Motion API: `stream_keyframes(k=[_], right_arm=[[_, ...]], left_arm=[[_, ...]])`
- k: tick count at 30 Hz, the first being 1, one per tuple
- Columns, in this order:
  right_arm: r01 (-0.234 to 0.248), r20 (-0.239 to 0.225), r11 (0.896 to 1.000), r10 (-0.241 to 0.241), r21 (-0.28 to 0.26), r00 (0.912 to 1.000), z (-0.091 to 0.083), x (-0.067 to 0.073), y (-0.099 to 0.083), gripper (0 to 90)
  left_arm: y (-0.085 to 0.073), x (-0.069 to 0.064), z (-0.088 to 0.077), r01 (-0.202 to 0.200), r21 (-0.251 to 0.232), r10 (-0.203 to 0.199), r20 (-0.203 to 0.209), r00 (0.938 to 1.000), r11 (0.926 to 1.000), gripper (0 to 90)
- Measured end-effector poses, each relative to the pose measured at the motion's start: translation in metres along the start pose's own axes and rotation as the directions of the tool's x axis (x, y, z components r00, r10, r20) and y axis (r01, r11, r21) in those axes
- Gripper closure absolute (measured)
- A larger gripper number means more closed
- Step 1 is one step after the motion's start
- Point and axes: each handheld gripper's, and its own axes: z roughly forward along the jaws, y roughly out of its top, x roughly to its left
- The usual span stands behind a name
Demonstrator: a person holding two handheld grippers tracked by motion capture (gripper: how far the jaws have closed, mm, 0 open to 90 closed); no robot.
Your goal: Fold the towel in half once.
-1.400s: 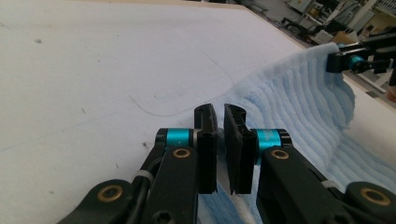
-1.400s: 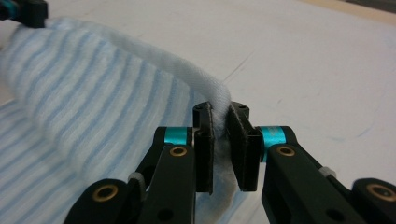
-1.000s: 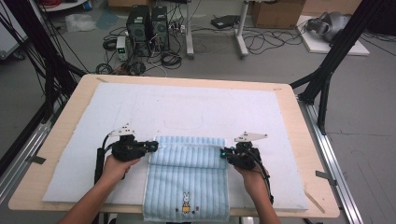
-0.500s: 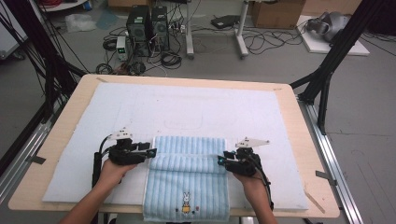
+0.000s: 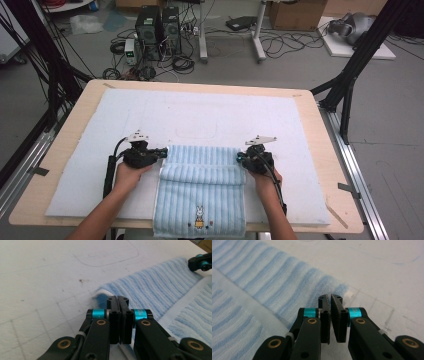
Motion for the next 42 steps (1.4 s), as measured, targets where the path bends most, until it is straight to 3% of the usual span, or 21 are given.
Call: stream_keyframes(k=[1,3,5,6,8,9,11,13,14,15,16,23,25,28,34,38,39,42], right_arm=[[-0.012,-0.002,1.000,0.012,-0.003,0.9999,0.000,-0.001,0.000,79.9],[-0.027,0.006,0.999,0.027,-0.020,0.9996,-0.003,0.000,-0.001,68.9],[-0.039,0.010,0.999,0.039,-0.027,0.9992,-0.005,0.000,-0.003,61.7],[-0.034,0.009,0.999,0.034,-0.012,0.9994,-0.005,0.001,-0.004,58.7],[-0.013,0.004,1.000,0.013,0.003,0.9999,-0.001,0.004,-0.007,59.1],[-0.002,0.009,1.000,0.002,0.000,1.0000,-0.001,0.005,-0.007,60.7],[-0.001,0.004,1.000,0.001,0.001,1.0000,0.000,0.006,-0.007,63.7],[-0.001,-0.010,1.000,0.001,0.002,0.9999,0.000,0.007,-0.007,72.6],[0.005,-0.036,1.000,-0.005,0.005,0.9993,0.000,0.007,-0.007,82.3],[0.020,-0.041,1.000,-0.019,0.004,0.9990,0.000,0.009,-0.007,83.6],[0.038,-0.035,0.999,-0.038,0.002,0.9987,0.001,0.010,-0.006,84.3],[0.020,-0.018,0.999,-0.021,-0.043,0.9996,0.006,0.004,0.001,84.6],[0.018,-0.012,0.998,-0.019,-0.054,0.9998,0.009,0.003,0.005,84.5],[-0.001,0.003,0.997,0.001,-0.076,1.0000,0.016,-0.003,0.012,84.0],[-0.002,0.034,0.996,0.005,-0.093,0.9994,0.029,-0.013,0.035,83.9],[-0.001,0.051,0.995,0.006,-0.098,0.9987,0.038,-0.018,0.050,83.9],[0.005,0.056,0.995,0.001,-0.101,0.9984,0.040,-0.019,0.054,84.0],[0.007,0.069,0.995,0.000,-0.100,0.9976,0.044,-0.022,0.062,84.0]], left_arm=[[0.000,0.000,0.000,0.004,0.002,-0.004,-0.009,1.0000,1.0000,80.7],[0.000,0.000,-0.001,0.031,0.006,-0.030,-0.027,0.9992,0.9995,59.5],[0.000,0.000,0.000,0.043,0.021,-0.042,-0.017,0.9990,0.9989,50.3],[-0.001,0.000,0.001,0.050,0.037,-0.050,0.008,0.9987,0.9981,48.2],[-0.002,-0.005,0.004,0.040,0.041,-0.041,0.021,0.9989,0.9984,45.6],[-0.003,-0.007,0.006,0.035,0.050,-0.038,0.043,0.9984,0.9981,47.9],[-0.004,-0.012,0.007,-0.004,0.045,0.004,0.010,0.9999,0.9990,53.5],[-0.004,-0.014,0.009,-0.019,0.059,0.020,-0.007,0.9998,0.9981,70.9],[-0.003,-0.014,0.010,-0.019,0.062,0.019,-0.007,0.9998,0.9979,82.9],[-0.002,-0.015,0.011,-0.025,0.066,0.025,-0.005,0.9997,0.9975,84.1],[-0.002,-0.015,0.011,-0.024,0.069,0.024,-0.002,0.9997,0.9973,84.8],[0.011,0.000,0.019,0.009,0.058,-0.009,-0.001,1.0000,0.9983,85.1],[0.017,0.005,0.021,0.010,0.022,-0.010,-0.005,0.9999,0.9997,85.1],[0.026,0.014,0.028,0.015,0.015,-0.015,-0.004,0.9999,0.9998,85.0],[0.044,0.032,0.035,0.060,-0.057,-0.058,0.021,0.9981,0.9966,84.8],[0.053,0.039,0.041,0.020,-0.062,-0.020,0.005,0.9998,0.9979,84.8],[0.053,0.040,0.042,0.011,-0.090,-0.011,0.002,0.9999,0.9959,84.8],[0.051,0.044,0.045,-0.016,-0.113,0.015,-0.015,0.9998,0.9934,84.7]])
